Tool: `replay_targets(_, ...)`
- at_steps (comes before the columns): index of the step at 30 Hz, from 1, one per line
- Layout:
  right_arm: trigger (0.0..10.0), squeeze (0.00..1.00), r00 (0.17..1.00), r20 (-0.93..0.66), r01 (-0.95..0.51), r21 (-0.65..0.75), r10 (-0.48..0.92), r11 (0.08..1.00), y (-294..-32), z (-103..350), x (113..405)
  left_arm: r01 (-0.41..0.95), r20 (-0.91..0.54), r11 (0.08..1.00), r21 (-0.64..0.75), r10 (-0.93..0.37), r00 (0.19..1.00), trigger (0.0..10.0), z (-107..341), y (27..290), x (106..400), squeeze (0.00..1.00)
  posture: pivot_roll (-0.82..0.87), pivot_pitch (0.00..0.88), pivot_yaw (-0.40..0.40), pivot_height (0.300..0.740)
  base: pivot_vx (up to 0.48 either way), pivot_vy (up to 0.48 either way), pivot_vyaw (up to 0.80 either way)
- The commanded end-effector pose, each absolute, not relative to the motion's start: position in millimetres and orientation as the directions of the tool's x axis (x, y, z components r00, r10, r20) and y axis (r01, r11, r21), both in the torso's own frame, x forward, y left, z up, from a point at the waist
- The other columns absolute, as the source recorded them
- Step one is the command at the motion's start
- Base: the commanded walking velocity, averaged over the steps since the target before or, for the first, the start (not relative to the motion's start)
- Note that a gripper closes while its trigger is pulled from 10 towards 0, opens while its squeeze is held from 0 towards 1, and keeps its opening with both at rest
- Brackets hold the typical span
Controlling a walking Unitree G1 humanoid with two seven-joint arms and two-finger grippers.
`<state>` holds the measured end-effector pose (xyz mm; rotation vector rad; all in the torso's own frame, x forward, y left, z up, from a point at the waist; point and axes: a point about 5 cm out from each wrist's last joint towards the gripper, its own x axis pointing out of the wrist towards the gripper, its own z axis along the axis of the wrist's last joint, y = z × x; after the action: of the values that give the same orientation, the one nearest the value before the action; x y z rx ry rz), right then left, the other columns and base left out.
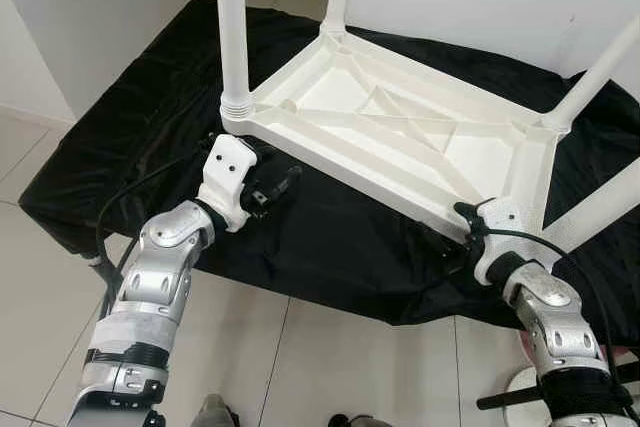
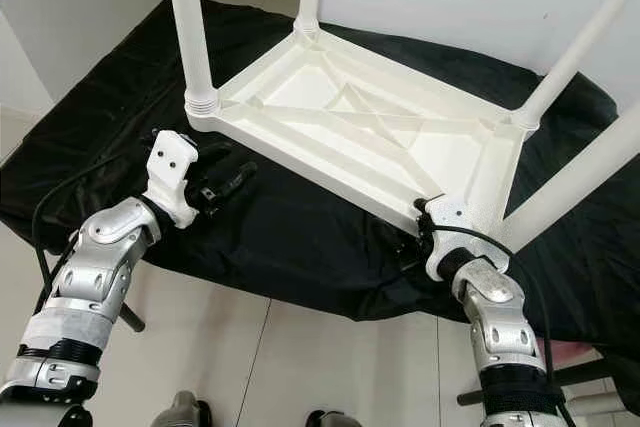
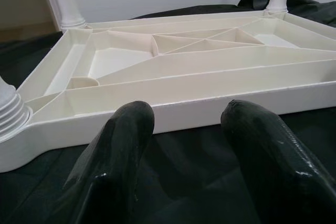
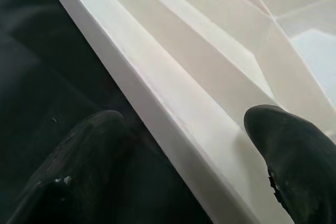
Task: Building children table
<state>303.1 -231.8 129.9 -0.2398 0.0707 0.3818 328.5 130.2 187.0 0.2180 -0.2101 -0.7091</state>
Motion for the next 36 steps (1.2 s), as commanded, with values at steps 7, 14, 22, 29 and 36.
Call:
replay_targets(7, 10.0, 0.00, 0.901, -0.169, -0.424, -0.152, 0.400, 0.893, -255, 129, 302, 0.583, 0.113, 0.768, 0.266, -0.625, 0.772, 10.0, 185, 130, 330, 0.00, 0.06, 0.105, -0.081, 0.740, 0.000, 0.000, 0.00)
replay_targets(14, 10.0, 0.00, 0.771, -0.276, -0.607, -0.050, 0.574, 0.793, -271, 119, 291, 0.579, 0.114, 0.771, 0.265, -0.621, 0.775, 10.0, 186, 131, 332, 0.00, 0.05, 0.112, -0.071, 0.740, 0.000, 0.000, 0.00)
replay_targets(22, 10.0, 0.00, 0.712, -0.329, -0.668, -0.046, 0.620, 0.743, -270, 115, 299, 0.578, 0.114, 0.772, 0.266, -0.620, 0.776, 10.0, 188, 132, 334, 0.00, 0.05, 0.112, -0.056, 0.740, 0.000, 0.000, 0.00)
replay_targets(29, 10.0, 0.00, 0.614, -0.360, -0.756, -0.010, 0.703, 0.655, -255, 112, 306, 0.577, 0.118, 0.771, 0.270, -0.621, 0.775, 10.0, 190, 132, 336, 0.00, 0.06, 0.109, -0.051, 0.740, 0.000, 0.000, 0.00)
replay_targets(36, 10.0, 0.00, 0.472, -0.385, -0.854, 0.024, 0.793, 0.520, -235, 111, 314, 0.557, 0.132, 0.782, 0.278, -0.606, 0.784, 10.0, 195, 135, 336, 0.00, 0.09, 0.112, -0.075, 0.740, 0.000, 0.000, 0.00)
